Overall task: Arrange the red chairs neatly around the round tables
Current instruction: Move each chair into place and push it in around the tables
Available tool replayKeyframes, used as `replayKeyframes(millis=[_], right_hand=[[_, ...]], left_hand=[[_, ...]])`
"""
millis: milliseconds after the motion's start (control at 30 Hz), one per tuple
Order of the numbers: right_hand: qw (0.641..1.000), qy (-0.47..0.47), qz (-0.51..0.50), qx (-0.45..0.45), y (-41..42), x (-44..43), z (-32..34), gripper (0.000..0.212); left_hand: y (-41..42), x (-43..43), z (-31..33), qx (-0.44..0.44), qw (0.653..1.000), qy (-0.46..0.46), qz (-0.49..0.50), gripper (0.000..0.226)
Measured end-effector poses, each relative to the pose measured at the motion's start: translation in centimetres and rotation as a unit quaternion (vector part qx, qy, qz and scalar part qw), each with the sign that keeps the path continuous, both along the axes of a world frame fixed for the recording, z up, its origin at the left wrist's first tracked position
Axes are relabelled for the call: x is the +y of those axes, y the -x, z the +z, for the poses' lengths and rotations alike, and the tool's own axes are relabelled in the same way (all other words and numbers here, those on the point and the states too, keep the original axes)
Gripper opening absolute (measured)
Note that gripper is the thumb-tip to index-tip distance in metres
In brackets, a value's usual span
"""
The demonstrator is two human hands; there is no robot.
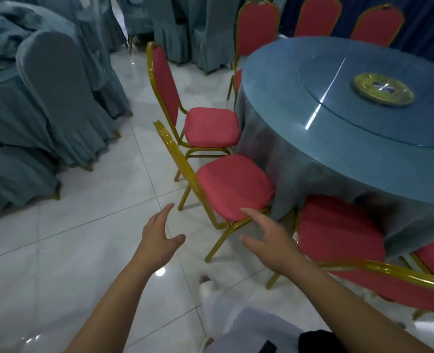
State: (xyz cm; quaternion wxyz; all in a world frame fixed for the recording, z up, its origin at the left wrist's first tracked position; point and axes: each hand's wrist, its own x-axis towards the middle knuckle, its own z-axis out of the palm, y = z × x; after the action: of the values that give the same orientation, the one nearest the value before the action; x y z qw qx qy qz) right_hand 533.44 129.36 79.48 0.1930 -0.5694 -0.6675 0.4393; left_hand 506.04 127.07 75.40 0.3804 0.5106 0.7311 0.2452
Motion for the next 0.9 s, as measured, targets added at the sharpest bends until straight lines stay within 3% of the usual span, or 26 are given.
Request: replayKeyframes(millis=[133,367,533,633,800,900], right_hand=[[1.000,-0.013,-0.017,-0.013,6.6,6.3,-2.1,0.069],[0.998,-0.004,-0.025,0.062,17.5,17.7,-5.0,0.064],[0.998,0.060,0.004,0.016,23.1,22.8,-7.2,0.077],[0.999,0.046,-0.018,-0.016,24.3,24.2,-8.1,0.065],[0.996,0.023,-0.069,-0.060,24.8,24.5,-8.5,0.064],[0.985,0.046,-0.139,-0.086,24.8,22.9,-8.3,0.049]], left_hand=[[5.7,5.4,-0.5,0.022,1.000,-0.006,-0.010,0.086],[14.4,17.4,0.6,0.094,0.991,0.052,-0.085,0.092],[19.6,25.0,0.5,0.142,0.983,0.038,-0.112,0.096],[20.3,28.7,-0.3,0.160,0.974,0.035,-0.154,0.101],[20.6,37.4,-1.8,0.219,0.925,0.011,-0.310,0.107],[20.6,41.7,-2.8,0.273,0.871,0.003,-0.408,0.092]])
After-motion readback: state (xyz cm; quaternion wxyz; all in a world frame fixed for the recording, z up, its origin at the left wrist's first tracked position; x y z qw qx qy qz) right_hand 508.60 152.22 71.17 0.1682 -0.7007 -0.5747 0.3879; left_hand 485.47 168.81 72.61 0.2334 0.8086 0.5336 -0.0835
